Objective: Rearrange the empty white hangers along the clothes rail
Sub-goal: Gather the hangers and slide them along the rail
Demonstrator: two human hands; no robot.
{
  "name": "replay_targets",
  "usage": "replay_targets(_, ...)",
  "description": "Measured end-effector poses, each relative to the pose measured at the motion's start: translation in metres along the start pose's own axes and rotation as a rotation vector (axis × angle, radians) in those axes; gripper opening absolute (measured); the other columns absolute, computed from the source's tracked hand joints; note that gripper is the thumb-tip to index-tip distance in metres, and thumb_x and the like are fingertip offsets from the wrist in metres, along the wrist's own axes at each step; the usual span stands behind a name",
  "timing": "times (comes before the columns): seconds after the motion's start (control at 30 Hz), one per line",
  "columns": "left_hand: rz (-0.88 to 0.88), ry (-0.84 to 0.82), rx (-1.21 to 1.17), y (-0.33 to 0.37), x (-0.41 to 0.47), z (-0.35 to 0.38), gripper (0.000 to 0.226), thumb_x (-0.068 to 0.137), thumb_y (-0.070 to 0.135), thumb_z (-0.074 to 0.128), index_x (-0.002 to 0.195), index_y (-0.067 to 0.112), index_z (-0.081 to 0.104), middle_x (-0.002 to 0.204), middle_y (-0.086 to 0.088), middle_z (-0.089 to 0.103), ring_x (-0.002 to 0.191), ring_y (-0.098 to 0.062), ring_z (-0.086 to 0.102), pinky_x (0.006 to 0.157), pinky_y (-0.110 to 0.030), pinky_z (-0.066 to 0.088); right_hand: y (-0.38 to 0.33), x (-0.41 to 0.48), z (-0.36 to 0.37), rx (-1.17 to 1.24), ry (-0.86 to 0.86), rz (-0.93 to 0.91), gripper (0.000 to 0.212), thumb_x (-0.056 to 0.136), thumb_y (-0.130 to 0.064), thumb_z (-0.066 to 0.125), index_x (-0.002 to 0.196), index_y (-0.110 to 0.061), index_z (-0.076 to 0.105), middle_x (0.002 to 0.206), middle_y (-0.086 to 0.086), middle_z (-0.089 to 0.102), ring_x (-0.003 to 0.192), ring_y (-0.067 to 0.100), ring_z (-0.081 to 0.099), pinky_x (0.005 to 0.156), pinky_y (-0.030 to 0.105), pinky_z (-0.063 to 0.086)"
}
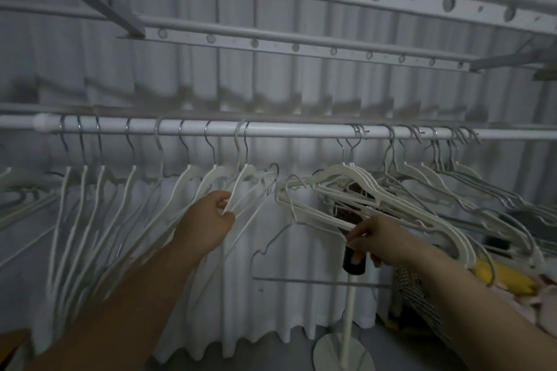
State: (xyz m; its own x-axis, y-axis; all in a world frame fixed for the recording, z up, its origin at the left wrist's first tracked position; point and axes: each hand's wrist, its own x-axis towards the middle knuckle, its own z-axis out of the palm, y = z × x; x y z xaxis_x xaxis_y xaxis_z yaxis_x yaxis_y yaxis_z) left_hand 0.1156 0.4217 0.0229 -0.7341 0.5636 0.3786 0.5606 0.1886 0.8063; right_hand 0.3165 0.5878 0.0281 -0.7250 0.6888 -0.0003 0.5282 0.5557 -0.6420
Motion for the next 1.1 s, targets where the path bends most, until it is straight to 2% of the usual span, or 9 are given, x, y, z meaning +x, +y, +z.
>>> replay_targets(0.17,0.241,0.090,0.306,0.005,-0.029,-0.001,0.050,0.076,0.025,0.047,0.121,0.004,0.055,0.130,-0.016,0.051,0.119,-0.033,0.048,0.098,-0.035,0.038,0.028,-0.034,-0.002,-0.063,-0.084,0.014,0.018,0.091,-0.010,0.051,0.102,-0.005,0.064,0.071,-0.007,0.066,0.055,0.016,0.057,0.045,0.007,0.041)
replay_targets(0.33,0.425,-0.045,0.231,0.016,-0.067,0.011,0.048,0.074,0.035,0.043,0.103,0.006,0.067,0.099,-0.005,0.066,0.100,-0.015,0.061,0.086,-0.018,0.040,0.050,-0.058,-0.012,-0.067,-0.135,-0.036,0.021,0.089,-0.010,0.055,0.075,-0.023,0.063,0.060,-0.015,0.067,0.063,0.013,0.055,0.055,0.012,0.045)
replay_targets(0.4,0.393,-0.176,0.142,0.020,-0.080,0.019,0.026,0.086,0.021,0.052,0.104,0.009,0.067,0.084,0.013,0.060,0.082,0.012,0.058,0.071,-0.001,0.038,0.056,-0.068,-0.024,-0.036,-0.162,-0.052,0.023,0.088,-0.010,0.056,0.073,-0.025,0.064,0.053,-0.017,0.068,0.060,0.009,0.055,0.060,0.018,0.046)
replay_targets(0.47,0.329,-0.239,0.111,0.022,-0.087,0.032,0.022,0.087,0.008,0.054,0.106,0.010,0.065,0.082,0.019,0.055,0.077,0.011,0.057,0.068,0.001,0.039,0.063,-0.082,-0.039,-0.007,-0.187,-0.077,0.021,0.089,-0.010,0.056,0.076,-0.023,0.066,0.054,-0.019,0.069,0.054,0.001,0.055,0.059,0.018,0.045)
replay_targets(0.6,0.210,-0.398,0.184,0.021,-0.104,0.066,0.047,0.089,0.019,0.054,0.133,0.014,0.041,0.124,0.000,0.050,0.116,-0.012,0.047,0.102,-0.021,0.036,0.085,-0.122,-0.072,0.113,-0.200,-0.099,0.017,0.088,-0.005,0.055,0.080,-0.014,0.067,0.057,-0.015,0.070,0.046,-0.004,0.052,0.048,0.009,0.040)
replay_targets(0.67,0.138,-0.594,0.208,0.024,-0.116,0.087,0.055,0.090,0.026,0.052,0.139,0.017,0.030,0.133,0.001,0.042,0.127,-0.014,0.040,0.098,-0.018,0.034,0.098,-0.144,-0.089,0.114,-0.211,-0.093,0.017,0.089,-0.005,0.054,0.081,-0.013,0.067,0.059,-0.013,0.071,0.049,-0.004,0.054,0.051,0.011,0.041)
replay_targets(0.8,0.082,-0.692,-0.022,0.044,-0.145,0.121,0.010,0.092,0.015,0.049,0.097,0.018,0.057,0.082,0.000,0.059,0.068,0.002,0.057,0.059,-0.004,0.041,0.128,-0.180,-0.112,0.154,-0.167,-0.057,0.023,0.087,-0.003,0.054,0.076,-0.015,0.070,0.060,-0.010,0.072,0.050,-0.003,0.056,0.049,0.011,0.042)
replay_targets(0.87,0.083,-0.658,-0.071,0.052,-0.155,0.125,0.024,0.094,0.010,0.044,0.075,0.017,0.058,0.051,0.006,0.056,0.041,0.001,0.051,0.044,-0.006,0.038,0.138,-0.193,-0.117,0.182,-0.158,-0.045,0.020,0.084,-0.004,0.058,0.076,-0.016,0.071,0.060,-0.008,0.072,0.050,-0.002,0.057,0.049,0.012,0.044)
replay_targets(1.1,-0.112,-0.734,-0.159,0.078,-0.184,0.092,0.028,0.094,0.010,0.042,0.075,0.009,0.063,0.037,0.004,0.049,0.030,-0.006,0.039,0.032,-0.016,0.029,0.165,-0.190,-0.114,-0.052,0.100,0.097,0.013,0.081,-0.022,0.066,0.076,-0.033,0.071,0.096,-0.005,0.072,0.094,0.012,0.063,0.086,0.024,0.048)
